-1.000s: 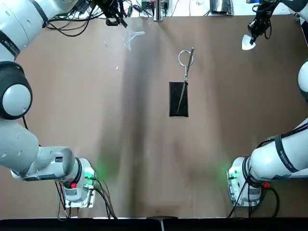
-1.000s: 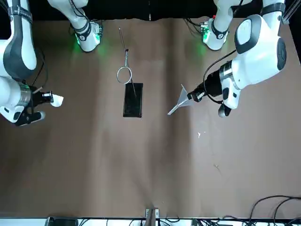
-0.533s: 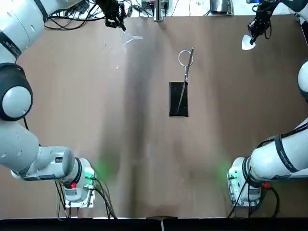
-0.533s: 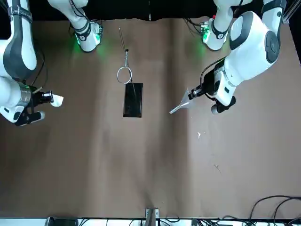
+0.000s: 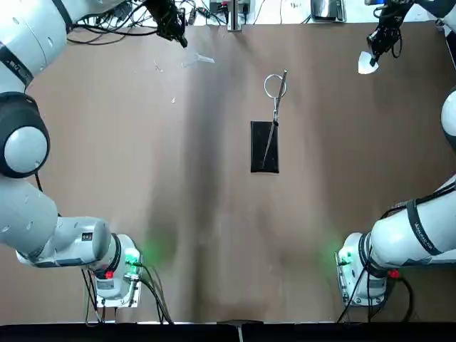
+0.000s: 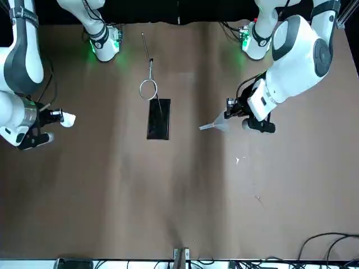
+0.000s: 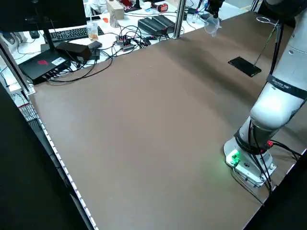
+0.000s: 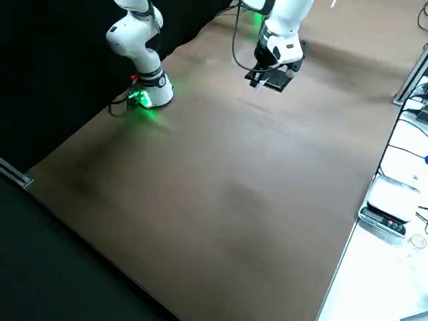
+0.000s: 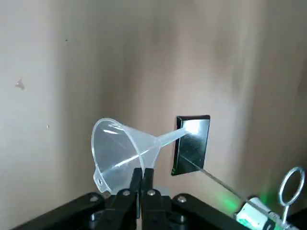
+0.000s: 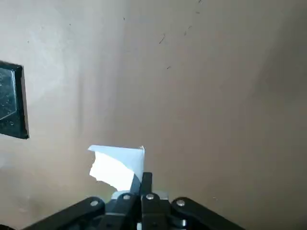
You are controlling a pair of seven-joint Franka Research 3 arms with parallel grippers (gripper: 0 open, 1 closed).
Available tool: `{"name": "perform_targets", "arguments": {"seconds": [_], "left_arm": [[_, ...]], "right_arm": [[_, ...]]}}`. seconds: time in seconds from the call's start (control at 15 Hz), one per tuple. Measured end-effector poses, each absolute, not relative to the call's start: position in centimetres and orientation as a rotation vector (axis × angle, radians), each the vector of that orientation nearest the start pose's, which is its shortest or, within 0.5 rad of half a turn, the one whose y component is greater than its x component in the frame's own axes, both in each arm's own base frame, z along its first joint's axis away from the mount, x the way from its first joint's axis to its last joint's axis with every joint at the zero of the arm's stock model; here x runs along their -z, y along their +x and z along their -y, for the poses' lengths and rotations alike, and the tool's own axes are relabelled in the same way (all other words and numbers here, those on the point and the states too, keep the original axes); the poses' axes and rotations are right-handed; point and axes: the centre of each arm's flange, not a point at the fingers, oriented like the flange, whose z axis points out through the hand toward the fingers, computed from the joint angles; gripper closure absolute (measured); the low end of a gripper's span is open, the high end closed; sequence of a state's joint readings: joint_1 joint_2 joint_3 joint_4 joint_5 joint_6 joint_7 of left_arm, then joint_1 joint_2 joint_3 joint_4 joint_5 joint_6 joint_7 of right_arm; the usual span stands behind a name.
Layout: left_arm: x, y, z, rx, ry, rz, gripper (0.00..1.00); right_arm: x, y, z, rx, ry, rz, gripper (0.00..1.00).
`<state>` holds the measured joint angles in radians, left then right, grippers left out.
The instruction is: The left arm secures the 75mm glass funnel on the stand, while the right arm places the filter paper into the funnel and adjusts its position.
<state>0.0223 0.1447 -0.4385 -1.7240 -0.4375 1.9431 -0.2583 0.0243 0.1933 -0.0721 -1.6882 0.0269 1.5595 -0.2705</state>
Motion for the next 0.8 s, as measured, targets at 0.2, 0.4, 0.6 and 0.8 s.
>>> {"name": "perform_targets", "arguments": {"seconds": [0.2,0.4,0.6,0.8], "left_arm": [[-50.4,55.7,26.5,-0.141,-3.614,-0.197,0.98],[-49.3,56.1,26.6,-0.160,-3.614,-0.271,0.98],[-49.3,56.7,26.8,-0.187,-3.675,-0.250,0.98],[-50.8,57.7,27.4,-0.141,-3.684,-0.502,0.98]], "right_arm": [[-45.9,58.2,2.2,-0.484,-3.022,0.330,0.99],[-45.9,58.2,2.2,-0.484,-3.022,0.330,0.99],[-45.9,58.2,2.2,-0.484,-3.022,0.330,0.99],[-45.9,58.2,2.2,-0.484,-3.022,0.330,0.99]]}}
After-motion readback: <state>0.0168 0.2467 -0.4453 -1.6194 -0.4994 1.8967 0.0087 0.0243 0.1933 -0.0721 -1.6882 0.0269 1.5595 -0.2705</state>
